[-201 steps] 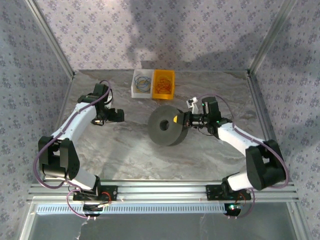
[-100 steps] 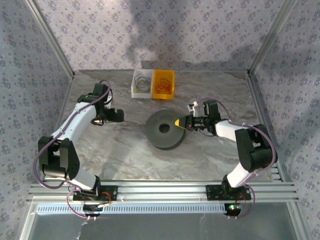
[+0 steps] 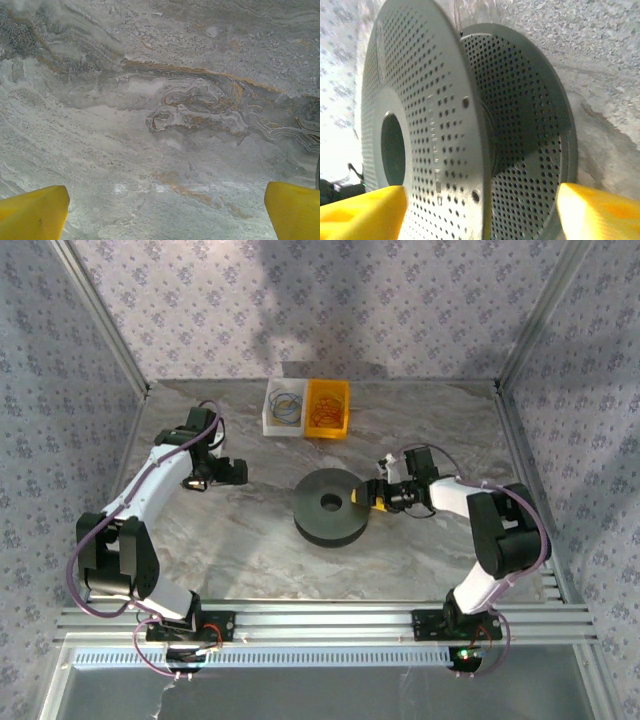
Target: Wrap the cables
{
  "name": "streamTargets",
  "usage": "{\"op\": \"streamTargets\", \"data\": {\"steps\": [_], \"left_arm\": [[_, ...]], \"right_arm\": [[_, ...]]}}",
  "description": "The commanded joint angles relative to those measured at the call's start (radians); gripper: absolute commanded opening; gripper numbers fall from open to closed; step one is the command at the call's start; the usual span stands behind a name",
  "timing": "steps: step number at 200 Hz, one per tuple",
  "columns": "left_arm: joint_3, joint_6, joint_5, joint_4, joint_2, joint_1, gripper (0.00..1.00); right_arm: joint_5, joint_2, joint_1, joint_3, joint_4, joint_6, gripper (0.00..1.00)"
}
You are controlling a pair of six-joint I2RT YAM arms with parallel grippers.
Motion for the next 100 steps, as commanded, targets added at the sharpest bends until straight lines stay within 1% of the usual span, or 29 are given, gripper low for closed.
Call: {"op": "streamTargets", "data": {"steps": [1, 20, 59, 75, 80, 100], "left_arm": [[0.02, 0.008, -0.007, -0.041, -0.009, -0.004, 1.0], [0.021, 0.011, -0.004, -0.044, -0.013, -0.004, 1.0], [0.02, 0.013, 0.002, -0.035, -0.016, -0.004, 1.0], [0.021, 0.014, 0.008, -0.028, -0.014, -0.004, 1.0], [0.02, 0.014, 0.011, -0.026, -0.012, -0.005, 1.0], [0.019, 0.017, 0.016, -0.023, -0.012, -0.004, 1.0]], "right_arm": [[0.075, -0.073, 0.004, 0.087, -0.177, -0.091, 0.99], [0.121, -0.111, 0.005, 0.153, -0.285, -0.14, 1.0], [0.266, -0.175, 0.014, 0.335, -0.504, -0.245, 1.0], [0.312, -0.169, 0.025, 0.407, -0.538, -0.28, 1.0], [0.32, -0.162, 0.027, 0.459, -0.563, -0.289, 1.0], [0.338, -0.098, 0.038, 0.582, -0.574, -0.321, 1.0]]}}
